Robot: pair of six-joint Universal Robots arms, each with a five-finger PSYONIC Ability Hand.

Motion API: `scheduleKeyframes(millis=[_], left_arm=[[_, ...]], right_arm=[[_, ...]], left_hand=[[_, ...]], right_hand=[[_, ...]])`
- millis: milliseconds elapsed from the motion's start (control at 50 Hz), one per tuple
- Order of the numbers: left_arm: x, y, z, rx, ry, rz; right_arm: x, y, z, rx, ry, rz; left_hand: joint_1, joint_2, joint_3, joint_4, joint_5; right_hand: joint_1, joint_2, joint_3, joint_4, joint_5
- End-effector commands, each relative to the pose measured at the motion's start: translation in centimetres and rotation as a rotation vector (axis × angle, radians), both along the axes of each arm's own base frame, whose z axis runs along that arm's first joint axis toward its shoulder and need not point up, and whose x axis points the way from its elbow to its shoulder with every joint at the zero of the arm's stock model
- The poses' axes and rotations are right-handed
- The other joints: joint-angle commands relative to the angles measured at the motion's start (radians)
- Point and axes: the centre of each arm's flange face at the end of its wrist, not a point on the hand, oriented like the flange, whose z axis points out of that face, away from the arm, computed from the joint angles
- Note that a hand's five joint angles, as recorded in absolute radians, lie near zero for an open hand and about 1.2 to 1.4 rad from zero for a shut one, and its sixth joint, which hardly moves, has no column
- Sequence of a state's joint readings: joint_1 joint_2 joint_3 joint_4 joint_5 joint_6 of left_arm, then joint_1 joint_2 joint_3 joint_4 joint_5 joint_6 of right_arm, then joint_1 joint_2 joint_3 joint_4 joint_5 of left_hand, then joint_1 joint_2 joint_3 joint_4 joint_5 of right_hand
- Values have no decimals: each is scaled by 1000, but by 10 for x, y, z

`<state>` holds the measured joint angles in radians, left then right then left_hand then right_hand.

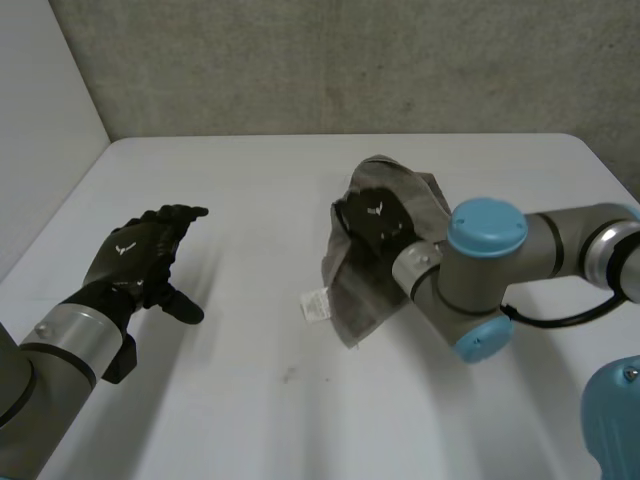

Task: Fold the towel.

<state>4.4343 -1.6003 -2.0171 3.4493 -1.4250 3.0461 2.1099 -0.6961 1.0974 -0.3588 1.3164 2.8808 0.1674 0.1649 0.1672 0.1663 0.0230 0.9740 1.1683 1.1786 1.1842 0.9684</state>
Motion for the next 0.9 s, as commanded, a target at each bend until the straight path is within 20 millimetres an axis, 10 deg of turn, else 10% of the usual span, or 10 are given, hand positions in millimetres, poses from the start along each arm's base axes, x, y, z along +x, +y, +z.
scheduleKeyframes(millis=[20,240,560,700,780,900], left_arm=[[-4,-5,8,-30,9,-10],[-33,-28,19,-75,39,-76],[-116,-42,-29,22,88,-254],[-124,-46,-33,25,90,-258],[-115,-46,-13,-9,106,-240],[-88,-53,6,-42,103,-173]], right_arm=[[-2,2,106,-224,-130,5],[-24,40,228,-383,-218,20],[-54,90,311,-527,-313,18],[-51,85,269,-358,-212,23],[-41,68,190,-104,-54,26],[-30,56,123,76,34,31]], left_hand=[[8,10,8,9,-22],[8,10,8,9,-22],[23,25,23,24,-8],[23,25,23,24,-8],[20,22,20,21,-10],[20,22,20,21,-10]], right_hand=[[422,228,218,212,253],[422,228,218,212,253],[422,228,218,212,253],[329,135,125,119,160],[-395,-589,-599,-605,-564],[-422,-617,-627,-632,-591]])
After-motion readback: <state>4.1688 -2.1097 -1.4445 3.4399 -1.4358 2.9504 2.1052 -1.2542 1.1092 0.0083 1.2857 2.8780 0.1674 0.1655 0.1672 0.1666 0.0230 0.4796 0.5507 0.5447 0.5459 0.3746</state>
